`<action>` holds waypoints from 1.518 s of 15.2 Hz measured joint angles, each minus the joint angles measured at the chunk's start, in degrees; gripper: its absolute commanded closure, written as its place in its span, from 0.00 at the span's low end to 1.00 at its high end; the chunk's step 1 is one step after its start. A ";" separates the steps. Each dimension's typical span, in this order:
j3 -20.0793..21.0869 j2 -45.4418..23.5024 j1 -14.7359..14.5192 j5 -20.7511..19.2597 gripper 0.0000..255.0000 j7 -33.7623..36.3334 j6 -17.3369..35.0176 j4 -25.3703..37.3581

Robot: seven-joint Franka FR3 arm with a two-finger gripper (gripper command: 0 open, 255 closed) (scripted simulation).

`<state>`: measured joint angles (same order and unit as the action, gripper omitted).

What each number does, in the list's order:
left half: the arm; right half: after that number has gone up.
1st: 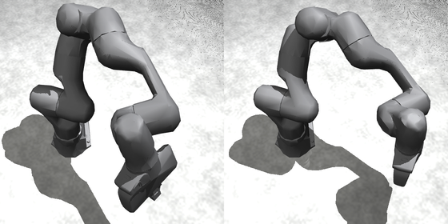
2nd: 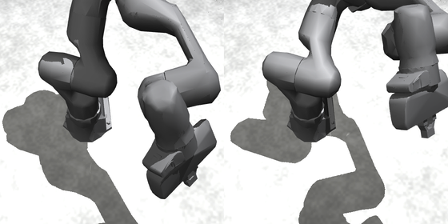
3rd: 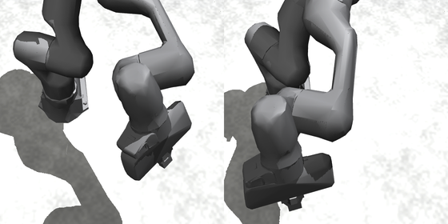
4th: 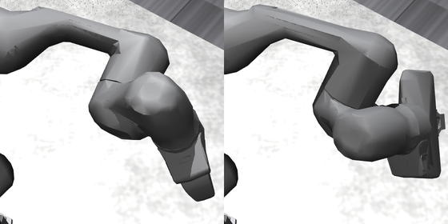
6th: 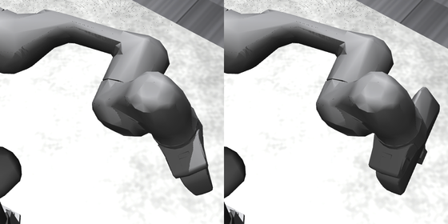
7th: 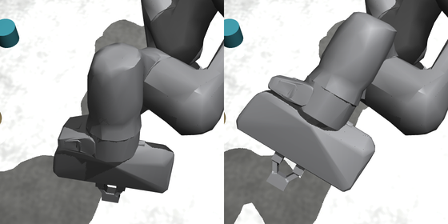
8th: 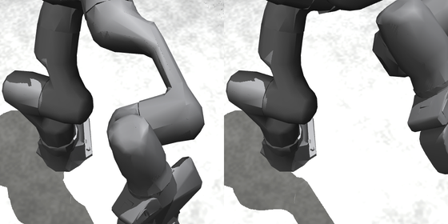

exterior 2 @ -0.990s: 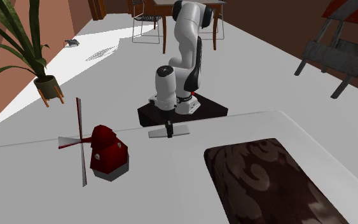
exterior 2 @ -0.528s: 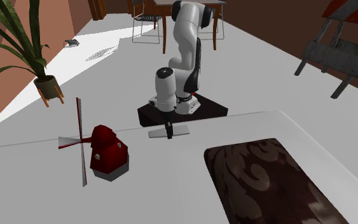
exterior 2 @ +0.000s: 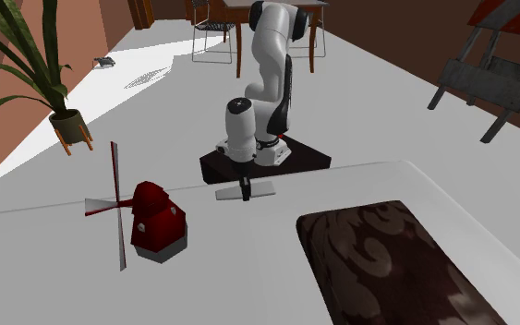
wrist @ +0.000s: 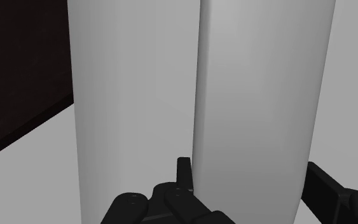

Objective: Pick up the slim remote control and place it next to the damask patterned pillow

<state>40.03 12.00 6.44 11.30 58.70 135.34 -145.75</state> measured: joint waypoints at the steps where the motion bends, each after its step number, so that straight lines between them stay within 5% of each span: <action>1: 0.00 0.00 0.00 0.00 1.00 0.00 0.00 0.00; 23: -4.69 10.27 -1.79 3.32 1.00 -3.33 -17.11 7.64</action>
<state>35.34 22.27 4.65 14.62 55.36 118.23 -138.10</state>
